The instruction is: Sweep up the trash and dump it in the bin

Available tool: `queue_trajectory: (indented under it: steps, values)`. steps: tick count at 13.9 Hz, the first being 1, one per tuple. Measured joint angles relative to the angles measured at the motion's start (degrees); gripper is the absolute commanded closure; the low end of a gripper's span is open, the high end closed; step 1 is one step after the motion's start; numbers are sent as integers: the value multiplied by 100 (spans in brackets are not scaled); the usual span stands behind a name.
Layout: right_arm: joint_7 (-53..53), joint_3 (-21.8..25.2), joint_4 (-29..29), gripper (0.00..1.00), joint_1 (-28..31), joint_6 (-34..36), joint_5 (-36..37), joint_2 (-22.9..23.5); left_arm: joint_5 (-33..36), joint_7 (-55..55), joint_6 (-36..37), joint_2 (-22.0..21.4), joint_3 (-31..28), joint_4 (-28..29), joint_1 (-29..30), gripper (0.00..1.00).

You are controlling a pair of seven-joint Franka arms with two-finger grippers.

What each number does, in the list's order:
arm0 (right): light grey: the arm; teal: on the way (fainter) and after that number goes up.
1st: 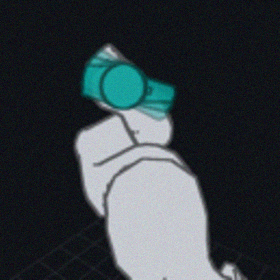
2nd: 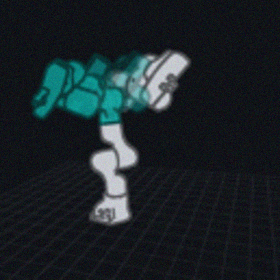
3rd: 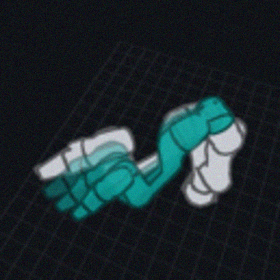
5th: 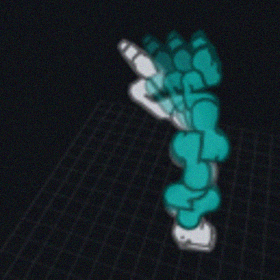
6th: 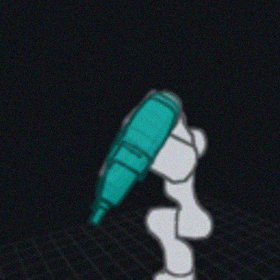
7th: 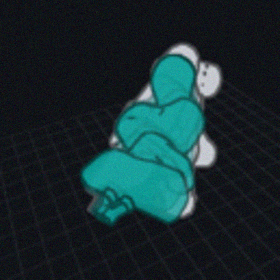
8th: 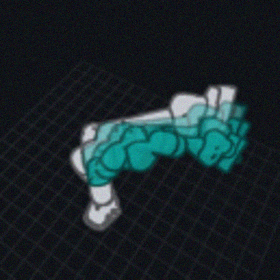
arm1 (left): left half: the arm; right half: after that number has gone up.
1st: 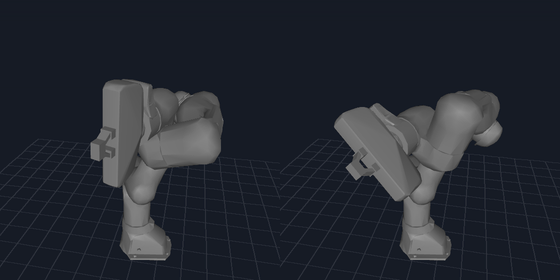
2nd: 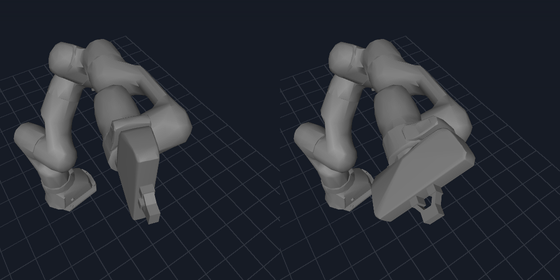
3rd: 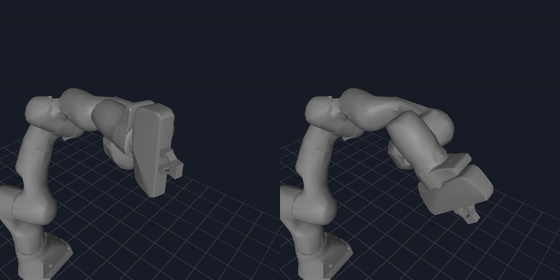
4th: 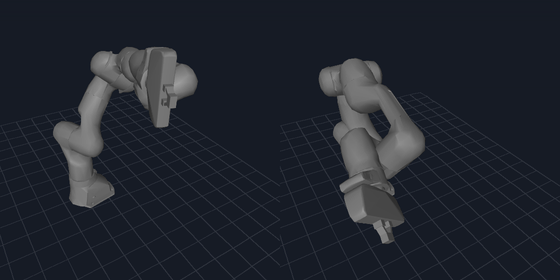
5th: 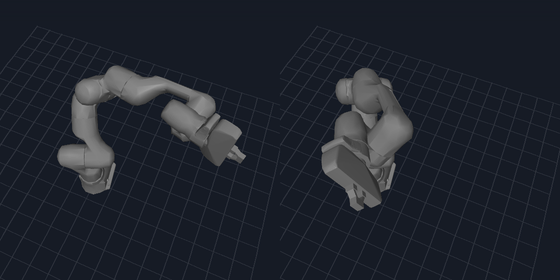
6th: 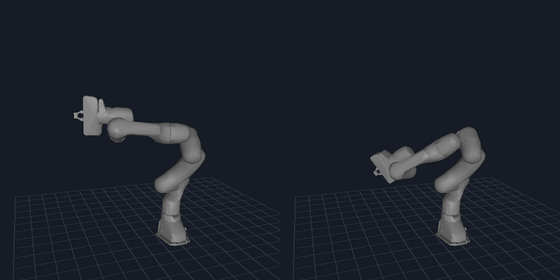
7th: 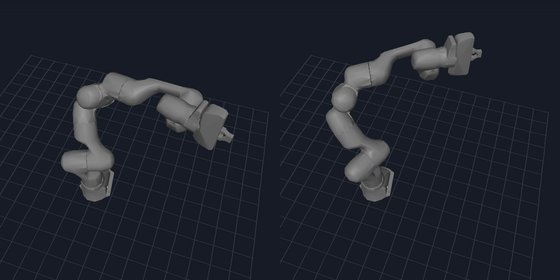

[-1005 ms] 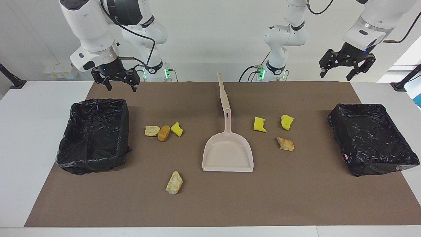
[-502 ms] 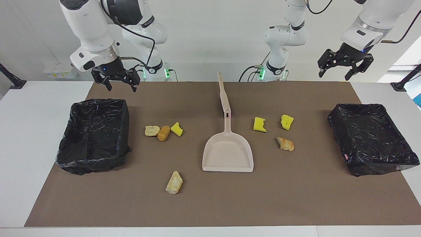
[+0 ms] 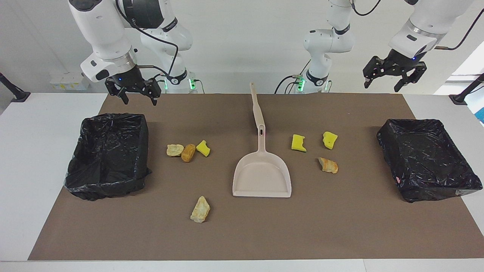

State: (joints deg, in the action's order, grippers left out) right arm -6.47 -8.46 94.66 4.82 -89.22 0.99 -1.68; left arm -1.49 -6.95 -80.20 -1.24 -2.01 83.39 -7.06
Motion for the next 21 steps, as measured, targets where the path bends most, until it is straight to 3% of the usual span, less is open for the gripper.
queue_trajectory:
  steps: [4,13,16,21]
  values:
    - [0,0,1,0,0,0,0,-2,-3,-3,-7,-38,12,79,-13,0]
    - [0,1,80,0,0,0,0,-34,-19,81,-426,-351,50,981,-479,0]
    - [0,1,217,0,1,0,0,-132,-50,688,-768,-482,67,1667,-893,0]
    - [0,6,475,0,9,0,-40,-298,-216,2123,-1941,-1000,121,3478,-2170,0]
